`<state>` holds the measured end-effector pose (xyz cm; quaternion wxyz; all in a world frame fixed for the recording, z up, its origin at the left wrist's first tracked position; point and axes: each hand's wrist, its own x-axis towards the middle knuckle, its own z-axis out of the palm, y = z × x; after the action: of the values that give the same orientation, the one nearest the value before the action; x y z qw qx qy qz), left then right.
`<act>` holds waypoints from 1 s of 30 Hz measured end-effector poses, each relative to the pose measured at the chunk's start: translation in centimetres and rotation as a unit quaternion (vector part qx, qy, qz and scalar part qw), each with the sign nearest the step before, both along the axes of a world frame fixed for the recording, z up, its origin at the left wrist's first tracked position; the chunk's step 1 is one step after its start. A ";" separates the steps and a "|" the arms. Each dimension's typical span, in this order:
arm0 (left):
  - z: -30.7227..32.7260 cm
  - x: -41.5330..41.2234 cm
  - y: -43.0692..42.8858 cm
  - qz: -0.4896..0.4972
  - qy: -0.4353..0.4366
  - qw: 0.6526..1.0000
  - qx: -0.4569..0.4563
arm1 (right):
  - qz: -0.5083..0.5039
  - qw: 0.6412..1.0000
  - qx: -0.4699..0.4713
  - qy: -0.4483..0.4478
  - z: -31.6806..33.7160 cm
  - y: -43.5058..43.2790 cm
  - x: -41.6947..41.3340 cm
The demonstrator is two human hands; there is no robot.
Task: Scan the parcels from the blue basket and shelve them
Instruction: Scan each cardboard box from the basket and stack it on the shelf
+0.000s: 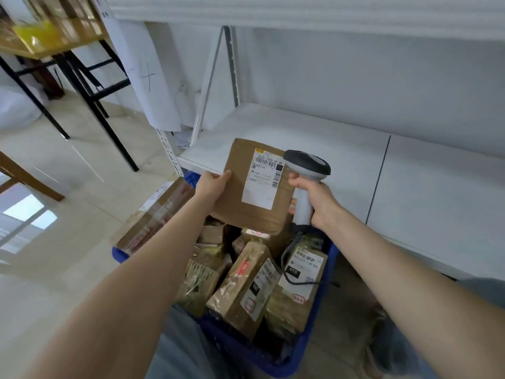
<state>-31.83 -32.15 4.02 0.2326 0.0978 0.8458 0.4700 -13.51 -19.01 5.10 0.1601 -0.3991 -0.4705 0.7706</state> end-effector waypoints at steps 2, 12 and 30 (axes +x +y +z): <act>0.4 2.4 0.4 -0.022 -0.011 0.999 0.021 | -0.009 1.000 -0.002 0.013 0.5 0.4 2.4; -1.8 8.9 -1.5 -0.178 -0.105 0.977 0.050 | -0.066 0.997 -0.010 0.032 -0.9 0.3 11.0; -4.8 10.8 -3.7 -0.136 -0.160 0.972 0.103 | -0.093 0.988 0.120 -0.043 -2.1 -5.5 13.5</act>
<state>-21.01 -35.87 -0.83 0.4156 0.1587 0.7233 0.5281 -0.05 -24.50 2.97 0.2572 -0.4516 -0.5266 0.6728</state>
